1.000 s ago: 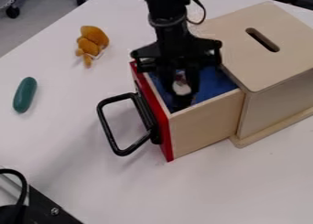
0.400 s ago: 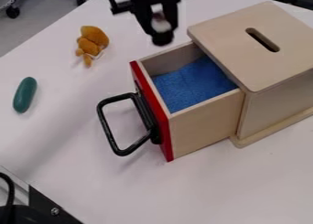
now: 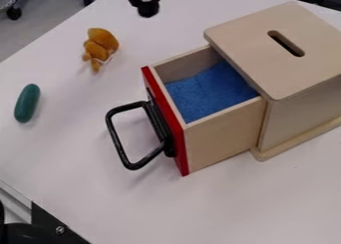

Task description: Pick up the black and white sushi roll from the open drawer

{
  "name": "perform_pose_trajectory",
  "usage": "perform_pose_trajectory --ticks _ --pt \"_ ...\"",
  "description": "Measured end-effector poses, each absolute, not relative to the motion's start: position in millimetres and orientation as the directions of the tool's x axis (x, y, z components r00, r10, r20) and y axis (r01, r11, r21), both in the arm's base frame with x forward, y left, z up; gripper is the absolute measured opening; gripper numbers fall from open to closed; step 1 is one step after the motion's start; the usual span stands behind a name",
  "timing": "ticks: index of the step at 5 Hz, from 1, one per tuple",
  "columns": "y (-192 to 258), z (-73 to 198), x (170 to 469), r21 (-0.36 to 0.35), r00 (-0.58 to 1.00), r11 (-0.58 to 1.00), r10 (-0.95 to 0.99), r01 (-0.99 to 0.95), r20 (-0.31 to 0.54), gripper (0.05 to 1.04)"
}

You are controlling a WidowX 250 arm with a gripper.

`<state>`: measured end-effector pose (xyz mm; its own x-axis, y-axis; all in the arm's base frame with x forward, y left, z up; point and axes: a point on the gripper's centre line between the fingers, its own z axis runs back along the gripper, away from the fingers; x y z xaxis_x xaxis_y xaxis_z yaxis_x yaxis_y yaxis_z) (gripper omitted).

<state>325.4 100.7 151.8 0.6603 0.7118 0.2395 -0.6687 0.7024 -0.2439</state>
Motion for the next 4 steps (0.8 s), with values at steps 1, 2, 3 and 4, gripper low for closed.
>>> perform_pose_trajectory --ticks 1,2,3,4 --pt "120.7 126.7 329.8 -0.223 0.637 0.668 0.744 -0.710 0.203 0.339" --pt "128.6 97.4 332.9 -0.176 0.651 0.674 0.739 -0.718 0.174 0.339" --pt "131.2 67.2 332.8 -0.148 0.651 0.667 0.745 -0.731 0.145 0.339" --pt "131.5 44.2 330.5 -0.139 0.642 0.655 0.755 -0.742 0.130 0.339"
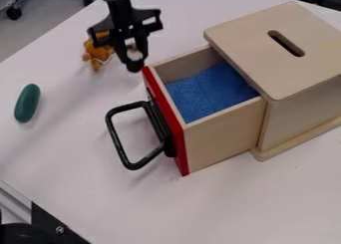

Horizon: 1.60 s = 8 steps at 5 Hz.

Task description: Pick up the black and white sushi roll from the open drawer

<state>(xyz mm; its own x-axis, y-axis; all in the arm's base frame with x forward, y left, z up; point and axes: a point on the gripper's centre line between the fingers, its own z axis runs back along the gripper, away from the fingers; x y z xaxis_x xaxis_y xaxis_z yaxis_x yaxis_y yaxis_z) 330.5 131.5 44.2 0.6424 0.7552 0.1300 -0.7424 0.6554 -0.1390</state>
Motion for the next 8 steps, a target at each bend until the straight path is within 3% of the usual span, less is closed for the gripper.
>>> perform_pose_trajectory --ticks 2,3,4,5,6,8 --pt "130.9 23.3 326.0 -0.126 0.640 0.650 0.760 -0.749 0.112 0.339" --pt "129.0 21.4 323.9 -0.131 0.642 0.650 0.760 -0.748 0.101 0.388" --pt "127.1 19.9 321.5 -0.128 0.643 0.649 0.761 -0.750 0.092 0.722" --pt "126.1 26.6 319.6 -0.131 0.639 0.645 0.764 -0.753 0.093 0.977" --pt "129.2 49.4 316.2 -0.095 0.622 0.638 0.768 -0.764 0.150 0.999" --pt "125.3 112.8 307.1 -0.166 0.586 0.636 0.764 -0.754 0.269 0.999"
